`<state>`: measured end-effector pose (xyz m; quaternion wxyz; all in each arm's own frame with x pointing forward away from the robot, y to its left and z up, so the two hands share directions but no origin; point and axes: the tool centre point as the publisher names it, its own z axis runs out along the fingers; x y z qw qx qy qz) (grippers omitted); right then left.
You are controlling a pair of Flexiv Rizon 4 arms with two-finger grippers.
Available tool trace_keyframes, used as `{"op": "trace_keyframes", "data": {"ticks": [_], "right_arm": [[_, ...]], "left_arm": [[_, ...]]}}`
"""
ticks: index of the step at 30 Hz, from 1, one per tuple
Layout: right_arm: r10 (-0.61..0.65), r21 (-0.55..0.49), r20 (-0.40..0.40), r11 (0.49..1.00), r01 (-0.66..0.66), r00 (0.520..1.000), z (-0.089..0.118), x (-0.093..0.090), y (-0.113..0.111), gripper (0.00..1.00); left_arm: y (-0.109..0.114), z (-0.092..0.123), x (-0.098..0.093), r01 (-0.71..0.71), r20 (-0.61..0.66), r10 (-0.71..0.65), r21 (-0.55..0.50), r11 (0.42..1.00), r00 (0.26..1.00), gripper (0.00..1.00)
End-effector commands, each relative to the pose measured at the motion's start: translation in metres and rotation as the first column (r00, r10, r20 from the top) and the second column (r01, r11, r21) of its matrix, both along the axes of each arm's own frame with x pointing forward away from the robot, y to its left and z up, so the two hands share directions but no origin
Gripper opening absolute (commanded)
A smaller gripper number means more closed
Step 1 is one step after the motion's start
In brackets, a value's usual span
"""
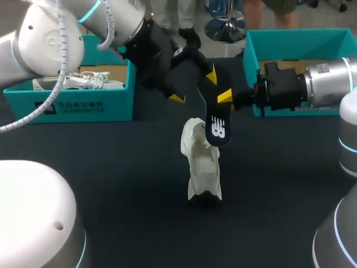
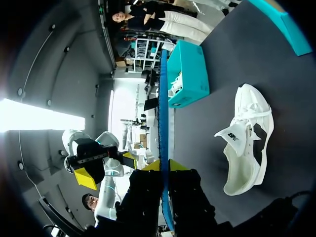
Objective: Take the shoe out of the shoebox, open the shoe tongue, remove and reinsert the insole, then place the shoe into the shoebox
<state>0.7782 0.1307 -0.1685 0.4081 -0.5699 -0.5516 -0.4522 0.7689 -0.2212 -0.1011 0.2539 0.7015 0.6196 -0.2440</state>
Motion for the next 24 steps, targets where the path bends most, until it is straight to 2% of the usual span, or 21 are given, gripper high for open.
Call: {"op": "trace_keyframes", "data": {"ticks": [1,5,11,15,19,24], "right_arm": [[0.010,-0.015,-0.005,1.000,-0.010,1.000,-0.003,0.002,0.005,0.00],[0.012,-0.016,-0.007,1.000,-0.012,1.000,-0.005,0.000,0.006,0.00],[0.005,-0.006,-0.005,1.000,-0.005,1.000,-0.007,-0.001,0.007,0.00],[-0.017,0.049,-0.006,0.999,0.017,1.000,-0.008,0.000,0.008,0.00],[-0.019,0.044,-0.014,0.999,0.020,1.000,-0.010,0.002,0.011,0.00],[-0.015,0.046,-0.008,0.999,0.015,1.000,-0.010,0.003,0.014,0.00]], "left_arm": [[-0.004,0.008,0.014,0.000,0.033,-0.010,0.278,0.961,0.999,1.00],[-0.001,0.013,0.023,0.020,0.041,-0.039,0.376,0.926,0.998,1.00],[0.000,0.019,0.034,0.024,0.089,-0.074,0.464,0.885,0.993,1.00],[-0.001,0.023,0.043,0.011,0.101,-0.067,0.480,0.877,0.993,1.00],[-0.005,0.025,0.051,-0.007,0.088,-0.046,0.530,0.848,0.995,1.00],[-0.009,0.028,0.052,-0.003,0.067,-0.045,0.589,0.808,0.997,1.00]]}}
